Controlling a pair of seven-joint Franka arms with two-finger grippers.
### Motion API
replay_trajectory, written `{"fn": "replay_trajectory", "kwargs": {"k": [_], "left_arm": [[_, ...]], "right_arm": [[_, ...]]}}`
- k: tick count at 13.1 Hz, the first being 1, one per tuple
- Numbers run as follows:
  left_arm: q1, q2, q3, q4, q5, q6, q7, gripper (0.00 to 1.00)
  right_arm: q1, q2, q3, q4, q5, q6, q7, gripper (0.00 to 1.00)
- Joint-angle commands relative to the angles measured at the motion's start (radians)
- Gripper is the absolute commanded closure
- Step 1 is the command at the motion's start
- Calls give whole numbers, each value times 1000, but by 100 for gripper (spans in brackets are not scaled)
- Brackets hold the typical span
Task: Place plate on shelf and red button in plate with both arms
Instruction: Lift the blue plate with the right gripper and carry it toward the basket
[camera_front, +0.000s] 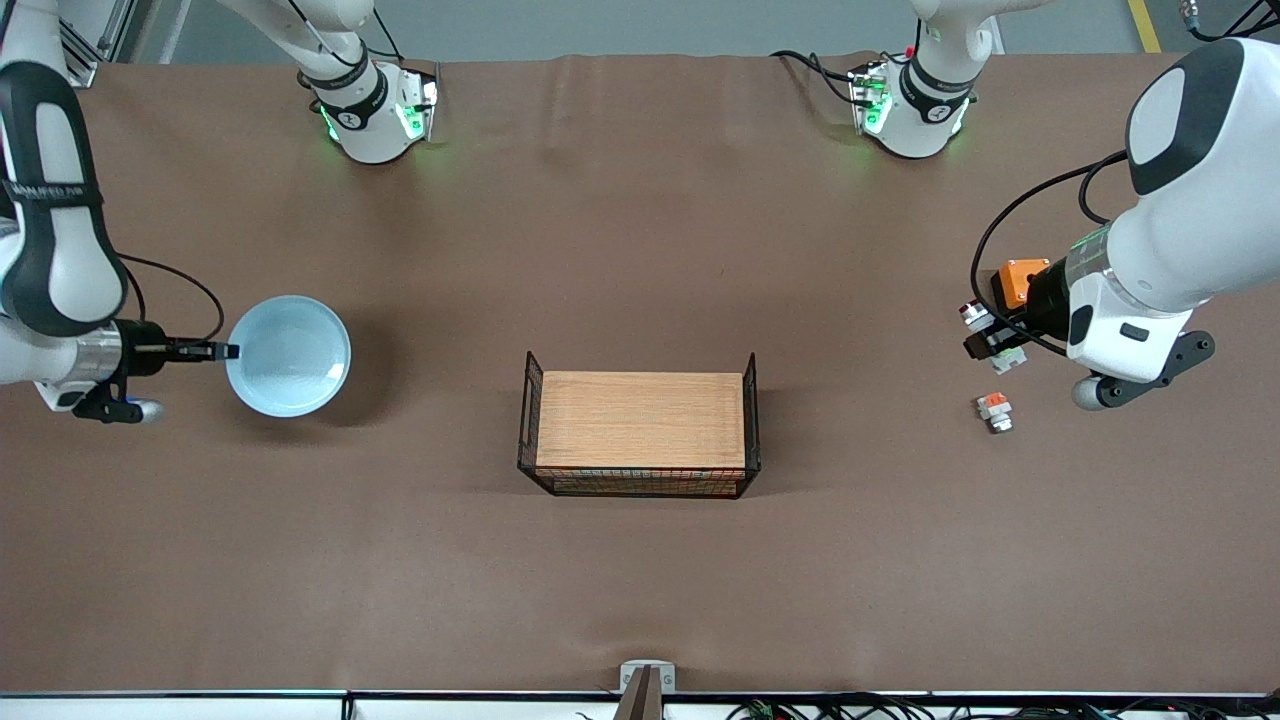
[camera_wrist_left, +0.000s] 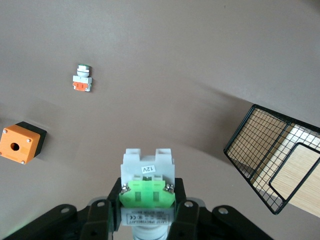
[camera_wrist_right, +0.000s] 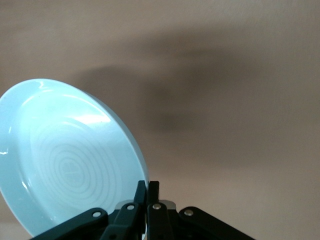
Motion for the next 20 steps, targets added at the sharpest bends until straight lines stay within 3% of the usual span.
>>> {"fn": "replay_trajectory", "kwargs": {"k": [1, 4, 9, 16, 20], "left_arm": [[4, -13, -4, 3, -19, -20, 17, 100], [4, -13, -4, 3, -19, -20, 19, 100], [4, -13, -4, 3, -17, -20, 19, 100], [11, -15, -4, 5, -17, -20, 19, 100], [14, -19, -4, 5, -17, -20, 19, 100]], "right_arm": [[41, -128, 0, -51, 15, -75, 107, 99], [102, -296, 2, -149, 13, -124, 239, 99], [299, -482, 5, -134, 13, -296, 624, 100], [657, -485, 6, -10, 24, -295, 1300, 100], [897, -444, 6, 16, 27, -122, 1704, 100]]}}
